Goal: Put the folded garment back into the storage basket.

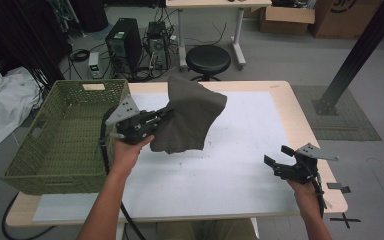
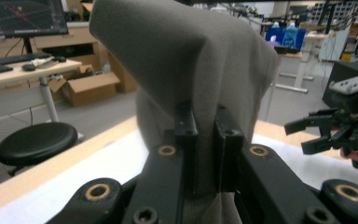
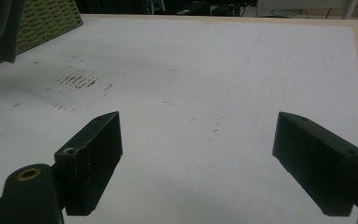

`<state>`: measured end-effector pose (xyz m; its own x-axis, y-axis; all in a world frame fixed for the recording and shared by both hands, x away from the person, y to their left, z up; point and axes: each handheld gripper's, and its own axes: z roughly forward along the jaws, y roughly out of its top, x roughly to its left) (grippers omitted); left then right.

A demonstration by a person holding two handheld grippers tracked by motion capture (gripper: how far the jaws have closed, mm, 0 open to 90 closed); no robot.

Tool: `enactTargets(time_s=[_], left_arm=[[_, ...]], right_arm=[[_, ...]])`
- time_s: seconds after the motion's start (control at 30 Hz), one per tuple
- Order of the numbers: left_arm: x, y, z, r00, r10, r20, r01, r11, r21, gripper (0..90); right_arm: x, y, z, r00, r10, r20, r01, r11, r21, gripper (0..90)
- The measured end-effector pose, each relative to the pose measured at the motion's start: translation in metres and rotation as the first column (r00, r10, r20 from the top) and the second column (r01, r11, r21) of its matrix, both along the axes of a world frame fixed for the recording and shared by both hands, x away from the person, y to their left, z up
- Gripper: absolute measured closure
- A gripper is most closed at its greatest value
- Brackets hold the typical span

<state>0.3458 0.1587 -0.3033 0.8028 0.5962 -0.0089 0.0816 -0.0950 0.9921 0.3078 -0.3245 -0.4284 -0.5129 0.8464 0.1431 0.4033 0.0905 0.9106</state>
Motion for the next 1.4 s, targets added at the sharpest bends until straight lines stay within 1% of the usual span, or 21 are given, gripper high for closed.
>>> enactTargets(time_s=[0.07, 0.2, 0.37, 0.57, 0.6, 0.63, 0.67, 0.8, 1.0, 1.17, 1.4], left_arm=[[0.0, 0.005, 0.005, 1.0, 0.0, 0.008, 0.0, 1.0, -0.007, 83.3], [0.0, 0.015, 0.014, 0.9998, 0.002, 0.019, -0.002, 1.0, 0.003, 83.3], [0.0, 0.032, 0.022, 0.9998, 0.011, 0.019, -0.011, 0.9998, -0.019, 83.3], [-0.003, 0.056, 0.033, 0.999, 0.038, 0.025, -0.037, 0.9984, -0.042, 83.3], [-0.004, 0.062, 0.035, 0.9986, 0.047, 0.025, -0.045, 0.9979, -0.047, 83.2], [-0.004, 0.062, 0.035, 0.9986, 0.047, 0.025, -0.045, 0.9979, -0.047, 83.2], [-0.006, 0.071, 0.039, 0.998, 0.057, 0.027, -0.055, 0.997, -0.055, 83.2], [-0.01, 0.092, 0.05, 0.9959, 0.084, 0.033, -0.081, 0.9926, -0.091, 83.2], [-0.017, 0.123, 0.066, 0.9909, 0.129, 0.037, -0.125, 0.9862, -0.108, 83.2], [-0.022, 0.146, 0.069, 0.986, 0.165, 0.027, -0.161, 0.9801, -0.117, 83.2], [-0.028, 0.174, 0.064, 0.9772, 0.212, 0.003, -0.211, 0.9705, -0.118, 83.2]], right_arm=[[0.0, 0.0, 0.001, 1.0, 0.001, 0.003, -0.001, 1.0, -0.002, 15.7], [0.001, 0.001, 0.002, 1.0, 0.001, 0.005, -0.001, 1.0, -0.001, 15.7], [0.001, 0.002, 0.002, 1.0, -0.001, 0.004, 0.001, 1.0, -0.003, 15.7], [0.002, 0.001, 0.005, 1.0, -0.005, 0.006, 0.005, 1.0, -0.006, 15.7], [0.002, 0.001, 0.005, 1.0, -0.006, 0.006, 0.006, 1.0, -0.005, 15.7], [0.002, 0.001, 0.005, 1.0, -0.008, 0.005, 0.008, 1.0, -0.004, 15.7], [0.003, 0.002, 0.005, 0.9999, -0.009, 0.004, 0.009, 1.0, -0.003, 15.7], [0.003, 0.005, 0.005, 1.0, -0.002, 0.001, 0.002, 1.0, -0.009, 15.7], [0.005, 0.011, 0.008, 1.0, 0.007, 0.004, -0.007, 1.0, -0.017, 15.7], [0.006, 0.014, 0.008, 1.0, 0.01, 0.002, -0.01, 1.0, -0.02, 15.7], [0.008, 0.02, 0.009, 0.9999, 0.016, 0.003, -0.016, 0.999, -0.028, 15.7]])
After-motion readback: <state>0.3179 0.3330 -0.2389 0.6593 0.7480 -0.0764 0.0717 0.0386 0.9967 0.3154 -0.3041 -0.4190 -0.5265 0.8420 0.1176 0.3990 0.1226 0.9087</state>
